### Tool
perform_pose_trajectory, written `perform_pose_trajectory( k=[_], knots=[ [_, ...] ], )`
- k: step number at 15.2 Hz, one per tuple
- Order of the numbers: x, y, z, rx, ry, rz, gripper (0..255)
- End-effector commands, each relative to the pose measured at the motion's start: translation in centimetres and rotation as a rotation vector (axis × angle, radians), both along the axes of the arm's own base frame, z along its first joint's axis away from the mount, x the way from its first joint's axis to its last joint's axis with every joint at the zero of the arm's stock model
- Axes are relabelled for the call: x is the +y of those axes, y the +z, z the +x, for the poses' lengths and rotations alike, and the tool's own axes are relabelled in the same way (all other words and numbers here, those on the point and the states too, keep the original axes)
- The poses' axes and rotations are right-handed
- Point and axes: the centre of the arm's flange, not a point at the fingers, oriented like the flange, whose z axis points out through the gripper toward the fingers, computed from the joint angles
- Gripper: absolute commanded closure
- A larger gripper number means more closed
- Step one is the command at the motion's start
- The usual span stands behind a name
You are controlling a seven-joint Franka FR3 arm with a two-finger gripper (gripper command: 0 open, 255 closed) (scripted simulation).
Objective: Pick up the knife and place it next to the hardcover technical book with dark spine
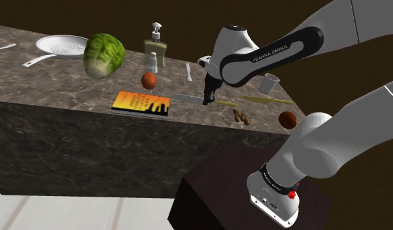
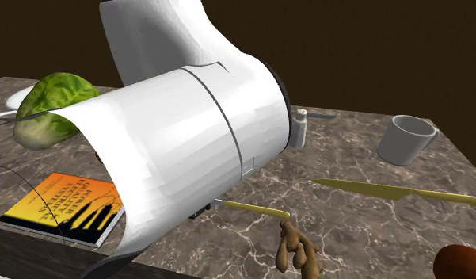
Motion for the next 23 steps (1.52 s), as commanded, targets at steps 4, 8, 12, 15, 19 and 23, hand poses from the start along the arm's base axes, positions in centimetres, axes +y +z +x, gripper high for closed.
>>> perform_pose_trajectory(
  k=[4,8,12,15,19,23],
  knots=[
    [0.0,-0.1,0.0,0.0,0.0,0.0,255],
    [0.0,-0.1,0.0,0.0,0.0,0.0,0],
    [0.1,1.2,-0.1,0.0,0.0,0.0,0],
    [0.3,4.9,-0.5,0.0,0.0,0.0,0],
    [0.3,4.9,-0.5,0.0,0.0,0.0,0],
    [0.3,4.9,-0.5,0.0,0.0,0.0,0]
  ],
)
